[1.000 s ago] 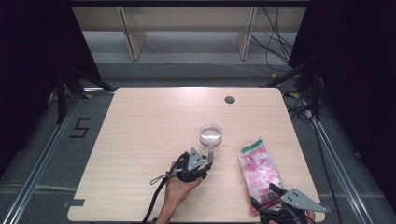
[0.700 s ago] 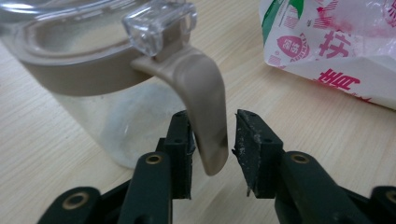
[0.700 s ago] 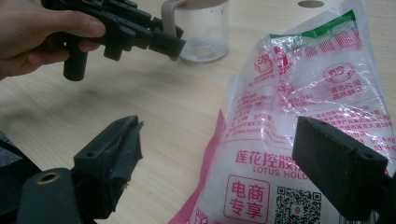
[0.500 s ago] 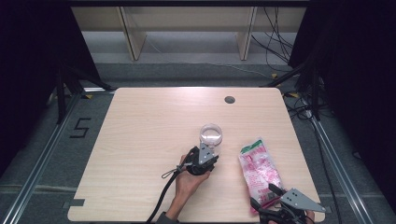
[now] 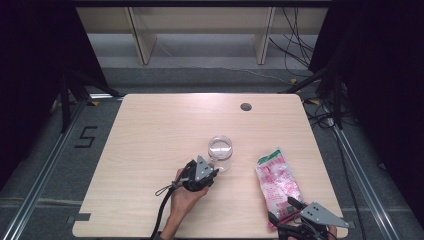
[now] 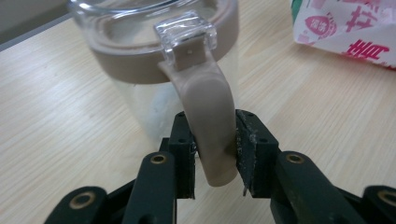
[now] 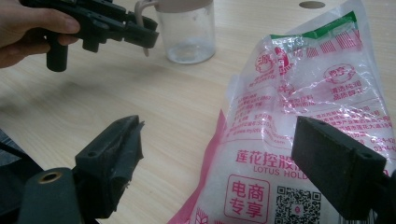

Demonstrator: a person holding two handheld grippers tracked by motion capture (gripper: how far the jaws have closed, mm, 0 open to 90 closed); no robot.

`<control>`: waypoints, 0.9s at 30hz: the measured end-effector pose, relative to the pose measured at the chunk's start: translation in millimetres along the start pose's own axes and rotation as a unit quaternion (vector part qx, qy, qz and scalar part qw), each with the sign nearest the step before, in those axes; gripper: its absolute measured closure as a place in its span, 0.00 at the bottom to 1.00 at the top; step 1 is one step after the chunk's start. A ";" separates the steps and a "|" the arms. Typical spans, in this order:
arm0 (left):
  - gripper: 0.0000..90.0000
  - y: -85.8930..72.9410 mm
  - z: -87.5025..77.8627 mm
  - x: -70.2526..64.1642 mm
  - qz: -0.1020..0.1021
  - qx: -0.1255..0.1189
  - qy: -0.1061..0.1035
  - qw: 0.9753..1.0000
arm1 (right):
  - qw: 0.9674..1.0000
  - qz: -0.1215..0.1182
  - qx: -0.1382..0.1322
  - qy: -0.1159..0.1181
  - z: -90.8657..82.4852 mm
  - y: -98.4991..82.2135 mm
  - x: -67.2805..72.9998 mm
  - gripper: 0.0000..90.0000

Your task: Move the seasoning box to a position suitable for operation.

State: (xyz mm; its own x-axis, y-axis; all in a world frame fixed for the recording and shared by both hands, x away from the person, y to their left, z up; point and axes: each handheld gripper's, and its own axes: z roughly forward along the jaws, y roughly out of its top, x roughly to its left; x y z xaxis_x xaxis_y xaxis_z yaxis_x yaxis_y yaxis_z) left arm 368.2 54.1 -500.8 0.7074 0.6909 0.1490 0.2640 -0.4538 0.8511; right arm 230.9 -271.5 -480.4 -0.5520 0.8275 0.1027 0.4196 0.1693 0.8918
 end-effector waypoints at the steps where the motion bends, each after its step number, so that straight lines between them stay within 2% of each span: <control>1: 0.77 -1.6 -2.7 3.0 0.004 0.003 0.003 1.000 | 1.000 -0.010 -0.002 -0.003 -0.1 0.1 -1.2 0.19; 4: 0.77 -6.0 -7.5 10.2 0.002 0.003 0.012 1.000 | 1.000 -0.001 -0.002 -0.002 0.1 0.2 -0.1 0.19; 5: 0.77 -7.7 -9.0 11.7 -0.005 -0.001 0.022 1.000 | 1.000 0.001 -0.002 0.001 0.4 0.0 0.1 0.19; 6: 0.77 -8.7 -10.4 14.1 -0.001 0.001 0.026 1.000 | 1.000 -0.009 -0.003 -0.002 -0.2 0.1 -1.0 0.19; 9: 0.77 -12.1 -13.6 21.7 -0.009 0.007 0.044 0.999 | 1.000 0.000 -0.002 0.003 0.3 0.2 0.2 0.19; 10: 0.78 -12.5 -14.4 26.2 0.000 0.007 0.050 0.999 | 1.000 0.000 -0.001 0.003 0.5 -0.1 0.1 0.19; 11: 0.78 -13.5 -14.6 28.5 -0.009 0.007 0.054 0.998 | 1.000 -0.001 -0.001 0.004 0.5 -0.2 0.3 0.19; 12: 0.79 -14.0 -15.2 31.7 -0.006 0.009 0.058 0.998 | 1.000 -0.007 -0.003 0.004 0.4 0.0 -0.1 0.20; 13: 0.79 -14.9 -15.9 31.0 -0.021 0.015 0.065 0.998 | 1.000 0.000 -0.001 0.002 -0.1 0.1 0.9 0.20; 14: 0.80 -15.6 -15.1 32.3 -0.027 0.015 0.067 0.997 | 1.000 0.011 0.003 0.003 -0.5 0.0 2.5 0.20; 15: 0.80 -15.0 -13.9 36.2 -0.008 0.006 0.070 0.998 | 1.000 0.003 0.001 0.004 0.3 -0.2 1.0 0.20; 16: 0.80 -15.4 -14.4 36.6 -0.016 0.013 0.072 0.997 | 1.000 -0.005 -0.001 0.005 0.9 -0.2 0.0 0.20; 17: 0.81 -15.8 -12.9 36.8 -0.033 0.011 0.073 0.997 | 1.000 -0.002 0.000 0.004 0.4 -0.2 0.7 0.20; 18: 0.81 -15.1 -11.4 39.9 -0.018 0.005 0.075 0.997 | 1.000 0.012 0.004 0.005 -0.4 -0.1 3.0 0.20; 20: 0.82 -14.3 -9.1 43.8 -0.008 0.004 0.082 0.997 | 1.000 0.011 0.005 0.005 -0.2 -0.1 3.0 0.20; 21: 0.82 -14.1 -8.4 44.6 -0.015 0.007 0.078 0.997 | 1.000 0.003 0.003 0.004 0.2 -0.2 1.5 0.20; 23: 0.83 -13.5 -7.8 46.1 -0.015 0.007 0.080 0.997 | 1.000 0.012 0.005 0.005 -0.3 -0.2 3.2 0.20; 24: 0.83 -13.8 -7.1 46.4 -0.017 0.004 0.079 0.997 | 1.000 0.007 0.004 0.006 0.0 0.1 2.3 0.20; 25: 0.83 -14.6 -7.4 44.6 -0.034 0.008 0.079 0.996 | 1.000 0.001 0.002 0.005 0.7 -0.1 1.3 0.20; 26: 0.83 -14.6 -7.1 44.3 -0.033 0.007 0.079 0.996 | 1.000 0.005 0.004 0.006 0.4 -0.3 1.9 0.20; 27: 0.83 -13.6 -6.8 46.5 -0.013 0.004 0.078 0.997 | 1.000 0.004 0.003 0.007 0.5 -0.3 1.7 0.20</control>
State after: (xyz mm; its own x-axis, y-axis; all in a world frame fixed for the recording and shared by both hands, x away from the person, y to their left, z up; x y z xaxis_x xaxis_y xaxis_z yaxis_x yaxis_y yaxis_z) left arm 393.1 96.2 -502.0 0.5899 0.7813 0.2040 0.2860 -0.4385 0.8520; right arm 230.3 -269.9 -480.7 -0.5582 0.8216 0.1160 0.4284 0.1656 0.8883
